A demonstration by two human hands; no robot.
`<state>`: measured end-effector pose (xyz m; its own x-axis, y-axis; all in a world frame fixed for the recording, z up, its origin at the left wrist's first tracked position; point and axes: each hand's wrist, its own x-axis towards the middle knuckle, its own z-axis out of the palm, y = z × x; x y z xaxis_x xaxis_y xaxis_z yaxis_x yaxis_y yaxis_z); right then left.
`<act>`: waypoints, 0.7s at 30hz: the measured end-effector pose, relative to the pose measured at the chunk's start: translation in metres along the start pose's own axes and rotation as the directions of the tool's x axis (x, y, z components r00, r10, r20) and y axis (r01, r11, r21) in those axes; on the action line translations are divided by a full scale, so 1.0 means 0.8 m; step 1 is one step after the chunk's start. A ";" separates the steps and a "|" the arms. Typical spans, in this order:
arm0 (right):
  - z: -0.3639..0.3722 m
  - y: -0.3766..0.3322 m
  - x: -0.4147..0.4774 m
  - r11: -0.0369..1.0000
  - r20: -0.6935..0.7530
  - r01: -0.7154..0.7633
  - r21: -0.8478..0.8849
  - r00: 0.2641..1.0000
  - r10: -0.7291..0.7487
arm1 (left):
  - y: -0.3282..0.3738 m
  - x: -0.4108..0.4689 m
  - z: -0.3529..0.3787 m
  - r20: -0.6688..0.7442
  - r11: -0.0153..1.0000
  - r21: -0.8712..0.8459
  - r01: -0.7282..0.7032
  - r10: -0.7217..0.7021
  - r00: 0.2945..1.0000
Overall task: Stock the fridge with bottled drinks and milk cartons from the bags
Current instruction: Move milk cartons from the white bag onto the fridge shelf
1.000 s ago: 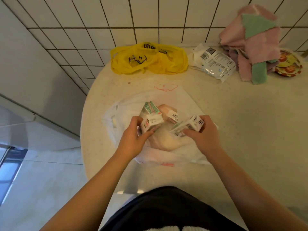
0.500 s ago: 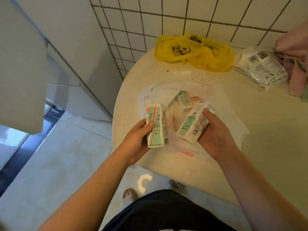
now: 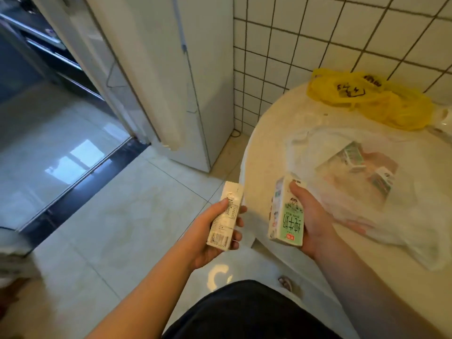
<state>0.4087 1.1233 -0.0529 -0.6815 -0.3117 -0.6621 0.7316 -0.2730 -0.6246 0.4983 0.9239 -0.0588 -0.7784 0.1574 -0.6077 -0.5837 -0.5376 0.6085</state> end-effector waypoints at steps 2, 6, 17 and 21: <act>0.039 0.038 -0.004 0.995 -0.009 -0.040 -0.096 0.999 0.039 | -0.007 -0.034 -0.044 -0.021 0.999 -0.032 0.009 -0.010 1.000; 0.126 0.118 -0.010 0.954 -0.021 -0.087 -0.287 0.996 0.084 | -0.018 -0.108 -0.134 -0.106 0.985 -0.170 -0.014 -0.004 0.994; 0.330 0.249 0.000 0.905 0.123 -0.044 -0.423 0.987 0.105 | -0.024 -0.274 -0.316 -0.498 0.837 -0.391 -0.383 0.158 0.853; 0.387 0.278 0.012 0.910 0.161 -0.158 -0.384 0.959 0.234 | -0.018 -0.302 -0.352 -0.587 0.794 -0.407 -0.451 0.151 0.795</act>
<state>0.5691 0.7783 -0.0697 -0.4795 -0.5098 -0.7143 0.7680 0.1499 -0.6226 0.7600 0.6604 -0.0645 -0.5720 -0.4424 -0.6907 -0.0185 -0.8349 0.5502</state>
